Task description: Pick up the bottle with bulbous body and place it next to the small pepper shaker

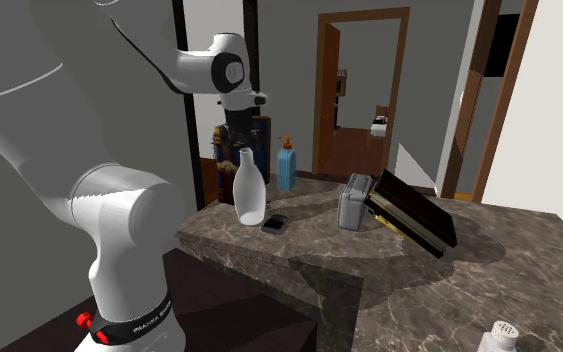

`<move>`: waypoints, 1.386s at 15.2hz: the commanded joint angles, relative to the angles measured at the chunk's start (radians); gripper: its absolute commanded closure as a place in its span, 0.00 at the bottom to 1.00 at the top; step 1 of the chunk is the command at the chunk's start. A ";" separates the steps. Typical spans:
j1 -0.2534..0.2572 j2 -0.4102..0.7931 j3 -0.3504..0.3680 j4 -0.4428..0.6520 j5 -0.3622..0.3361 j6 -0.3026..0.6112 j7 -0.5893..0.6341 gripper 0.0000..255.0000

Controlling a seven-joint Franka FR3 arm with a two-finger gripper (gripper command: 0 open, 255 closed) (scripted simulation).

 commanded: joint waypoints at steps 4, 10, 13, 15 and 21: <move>0.000 0.013 0.002 -0.007 0.000 0.021 0.001 0.00; 0.000 0.013 0.002 -0.007 0.000 0.020 0.001 1.00; 0.000 0.013 0.002 -0.007 0.000 0.020 0.001 1.00; 0.000 0.013 0.002 -0.007 0.000 0.021 0.001 1.00; 0.000 -0.006 0.000 0.019 0.000 -0.025 0.001 1.00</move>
